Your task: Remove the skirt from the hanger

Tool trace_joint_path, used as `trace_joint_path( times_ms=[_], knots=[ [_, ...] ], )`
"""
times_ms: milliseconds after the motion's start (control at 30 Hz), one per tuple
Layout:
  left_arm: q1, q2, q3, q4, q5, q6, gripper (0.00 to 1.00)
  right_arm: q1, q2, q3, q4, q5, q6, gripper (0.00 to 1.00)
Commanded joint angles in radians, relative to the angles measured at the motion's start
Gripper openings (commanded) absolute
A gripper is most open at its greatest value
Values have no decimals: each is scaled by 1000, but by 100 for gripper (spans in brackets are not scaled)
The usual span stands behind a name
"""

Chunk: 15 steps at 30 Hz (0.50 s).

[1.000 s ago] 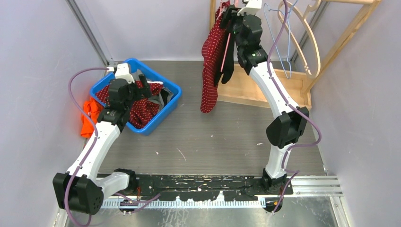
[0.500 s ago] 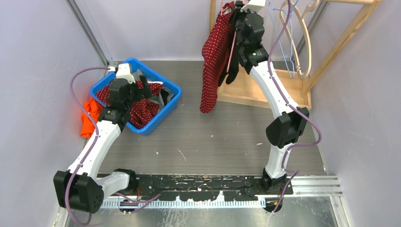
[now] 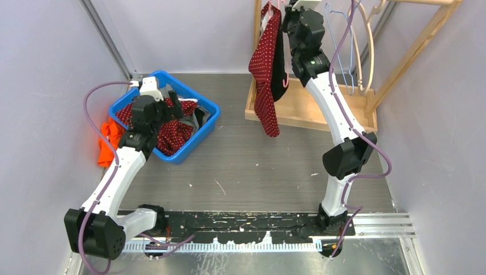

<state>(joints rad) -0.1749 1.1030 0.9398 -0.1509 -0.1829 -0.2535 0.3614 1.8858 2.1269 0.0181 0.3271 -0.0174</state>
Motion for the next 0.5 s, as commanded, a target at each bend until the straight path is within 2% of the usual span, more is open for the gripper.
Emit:
trace_joint_path(
  times_ms=[0, 167, 267, 467],
  knots=[
    [-2, -43, 6, 22, -13, 4, 100, 3, -103, 78, -8, -68, -17, 1],
    [-3, -48, 2, 25, -6, -7, 100, 4, -241, -93, 5, -74, -28, 1],
    [-3, -48, 4, 25, 12, -24, 100, 5, -346, -249, 6, -67, -29, 1],
    [-27, -35, 35, 24, 144, -44, 98, 12, -593, -534, -9, -22, -5, 1]
  ],
)
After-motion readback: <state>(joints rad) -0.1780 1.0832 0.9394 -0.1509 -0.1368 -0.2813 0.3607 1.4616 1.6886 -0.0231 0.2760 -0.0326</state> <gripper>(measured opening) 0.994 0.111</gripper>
